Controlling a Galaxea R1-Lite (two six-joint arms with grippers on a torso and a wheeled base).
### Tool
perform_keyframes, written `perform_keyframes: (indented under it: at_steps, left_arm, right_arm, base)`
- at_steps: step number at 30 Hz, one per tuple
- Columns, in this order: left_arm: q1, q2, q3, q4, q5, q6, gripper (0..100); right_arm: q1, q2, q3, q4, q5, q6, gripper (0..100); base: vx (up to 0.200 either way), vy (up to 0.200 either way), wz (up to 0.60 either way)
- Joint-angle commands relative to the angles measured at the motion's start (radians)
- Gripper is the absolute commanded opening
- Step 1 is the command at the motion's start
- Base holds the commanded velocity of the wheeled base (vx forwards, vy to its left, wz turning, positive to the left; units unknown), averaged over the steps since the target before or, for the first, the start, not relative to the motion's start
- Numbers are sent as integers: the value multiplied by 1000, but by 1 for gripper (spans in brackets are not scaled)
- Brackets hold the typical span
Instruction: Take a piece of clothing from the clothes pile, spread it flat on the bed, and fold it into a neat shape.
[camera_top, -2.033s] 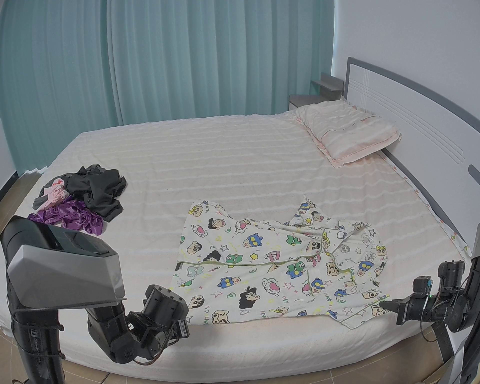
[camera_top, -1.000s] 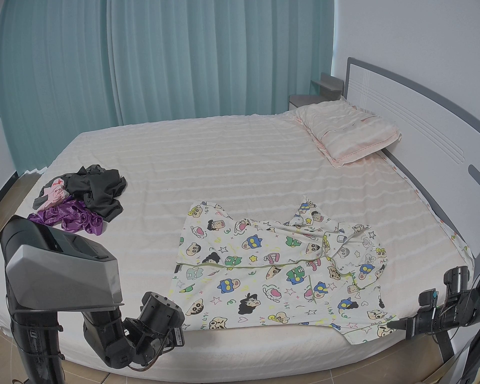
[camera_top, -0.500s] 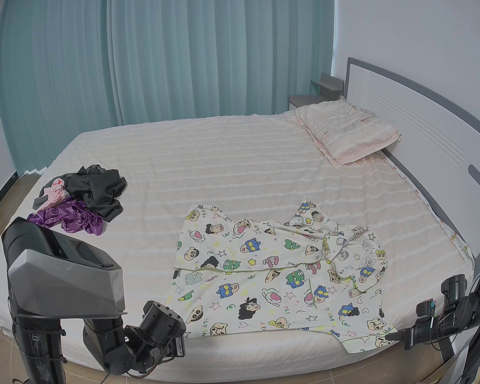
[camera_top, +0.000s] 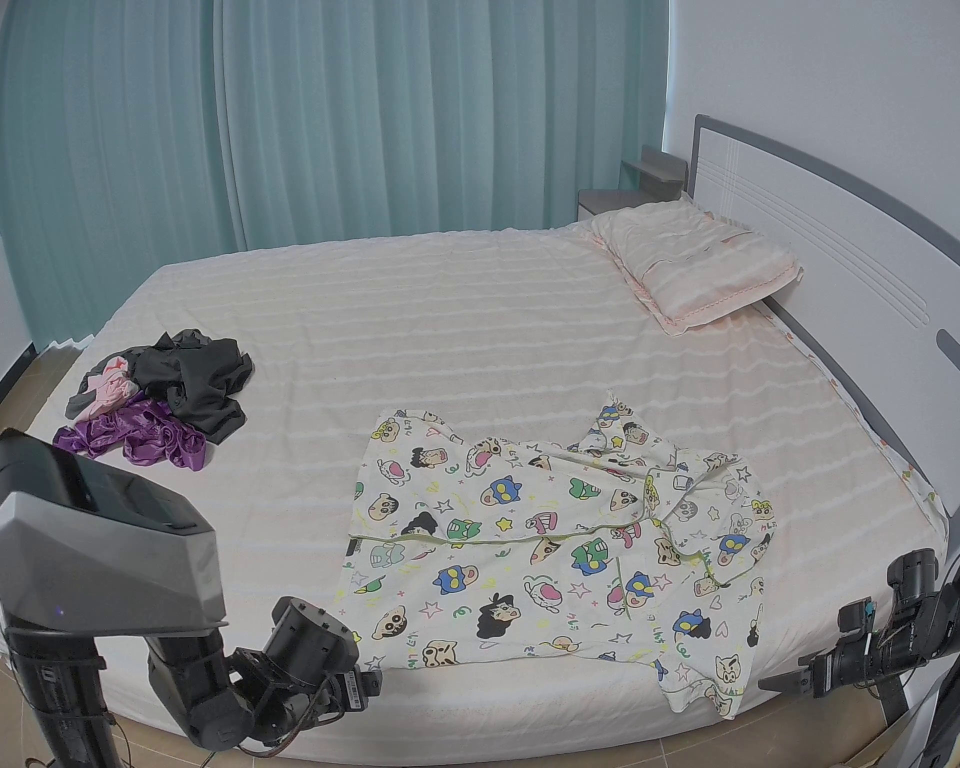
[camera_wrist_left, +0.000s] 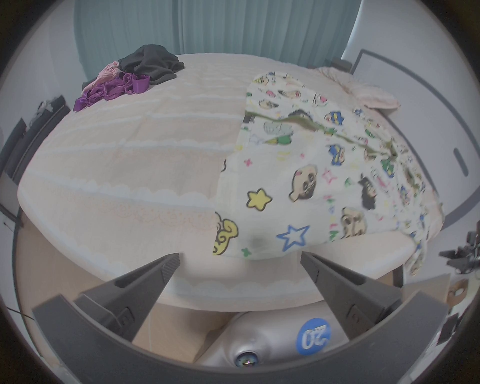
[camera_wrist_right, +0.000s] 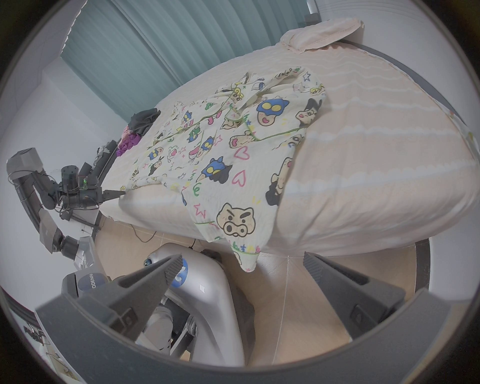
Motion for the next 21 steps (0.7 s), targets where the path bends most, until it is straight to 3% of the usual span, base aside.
perform_keyframes:
  at_steps: [1,5,9,11,13,21]
  left_arm:
    - [34,-262,52,5,-55,-45,100]
    - [66,-380,57,5,-70,-47,100]
    - [100,-481,47,-2,-72,-84,100]
    - [100,-489,44,-4,-72,-99,100]
    - [103,-498,14,-5,-88,-167,100]
    - [122,-466,-42,-1,-141,-183,100]
  right_arm:
    - [-61,-89,-8,-7,15,6,100]
    - [-57,-149,-47,-5,50,75,100]
    - [17,-204,-176,-8,50,354,100]
    - [28,-209,-192,-8,48,392,100]
    - [98,-216,-295,-8,35,581,100]
    - [218,-126,-409,-17,-5,692,100]
  base:
    - [0,0,0]
    - [0,0,0]
    - [0,0,0]
    - [0,0,0]
    - [0,0,0]
    - [175,0,0]
